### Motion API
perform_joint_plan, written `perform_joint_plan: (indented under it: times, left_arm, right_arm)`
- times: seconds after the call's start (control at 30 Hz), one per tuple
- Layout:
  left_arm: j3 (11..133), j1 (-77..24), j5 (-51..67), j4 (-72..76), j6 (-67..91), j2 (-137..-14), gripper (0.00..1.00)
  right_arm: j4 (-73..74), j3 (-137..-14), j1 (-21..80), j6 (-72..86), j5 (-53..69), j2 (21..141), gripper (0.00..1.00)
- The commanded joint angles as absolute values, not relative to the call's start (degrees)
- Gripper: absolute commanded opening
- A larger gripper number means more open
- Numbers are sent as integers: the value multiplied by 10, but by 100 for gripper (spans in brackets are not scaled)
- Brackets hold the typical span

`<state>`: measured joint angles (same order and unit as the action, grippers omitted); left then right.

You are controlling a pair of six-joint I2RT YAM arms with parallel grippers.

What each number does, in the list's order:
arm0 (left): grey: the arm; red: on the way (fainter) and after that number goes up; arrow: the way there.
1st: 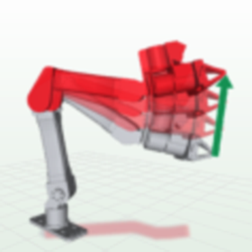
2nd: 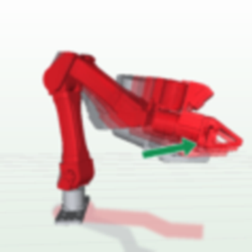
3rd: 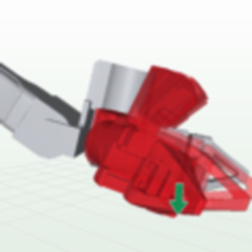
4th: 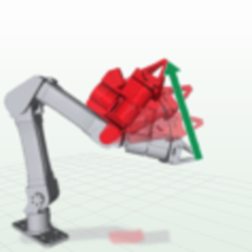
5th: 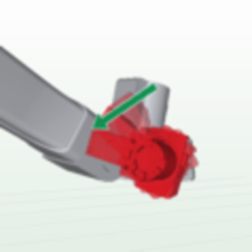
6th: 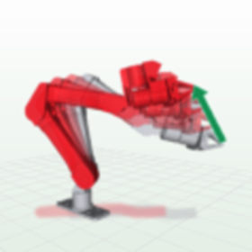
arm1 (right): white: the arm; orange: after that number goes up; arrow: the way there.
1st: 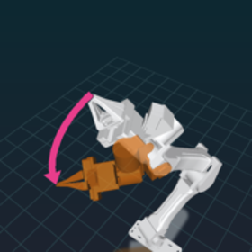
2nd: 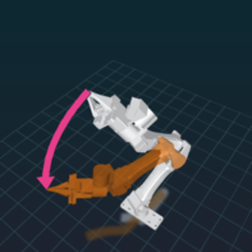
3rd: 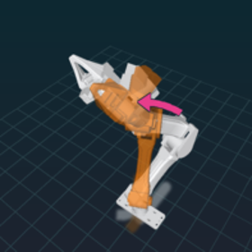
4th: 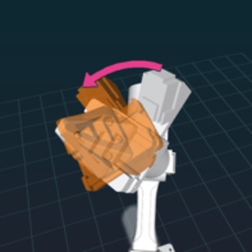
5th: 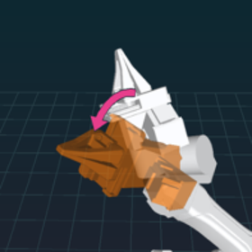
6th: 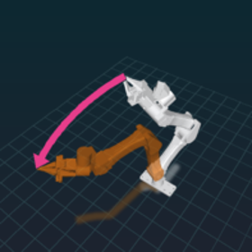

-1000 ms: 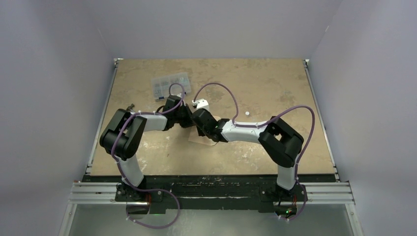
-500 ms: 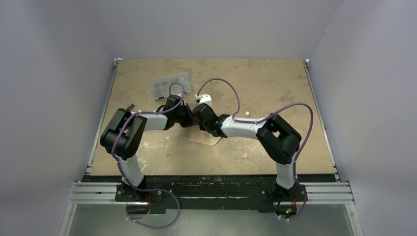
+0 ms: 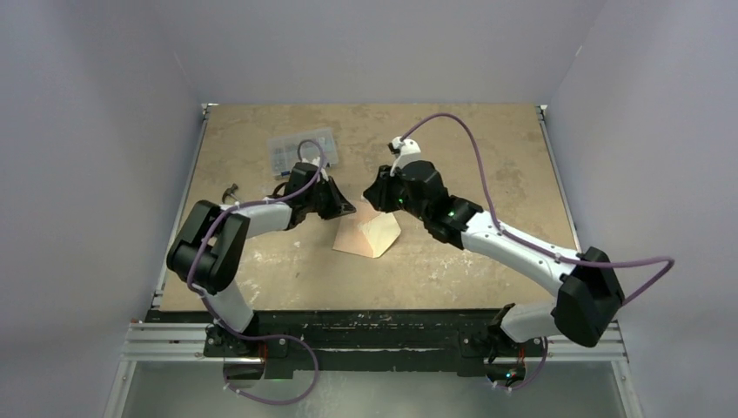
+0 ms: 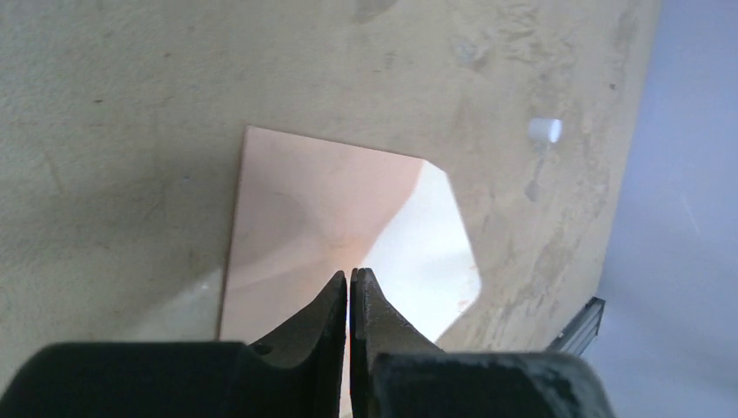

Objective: Place the letter into the envelope and seal it

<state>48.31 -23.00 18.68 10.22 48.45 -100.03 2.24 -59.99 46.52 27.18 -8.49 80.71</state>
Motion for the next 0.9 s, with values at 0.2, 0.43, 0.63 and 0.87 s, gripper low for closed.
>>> perform_joint_plan:
  times: [0.2, 0.43, 0.63, 0.87]
  left_arm:
    - [534, -227, 139, 23, 387, -833, 60]
    - [509, -222, -50, -53, 312, -699, 94]
    - [484, -196, -81, -68, 304, -628, 94]
    - [461, -186, 101, -15, 233, -591, 86]
  right_arm:
    - [-93, -512, 426, 380, 89, 719, 0]
    - [-160, -482, 423, 428, 165, 723, 0]
    - [-200, -465, 420, 453, 199, 733, 0]
    - [-204, -470, 412, 477, 217, 749, 0]
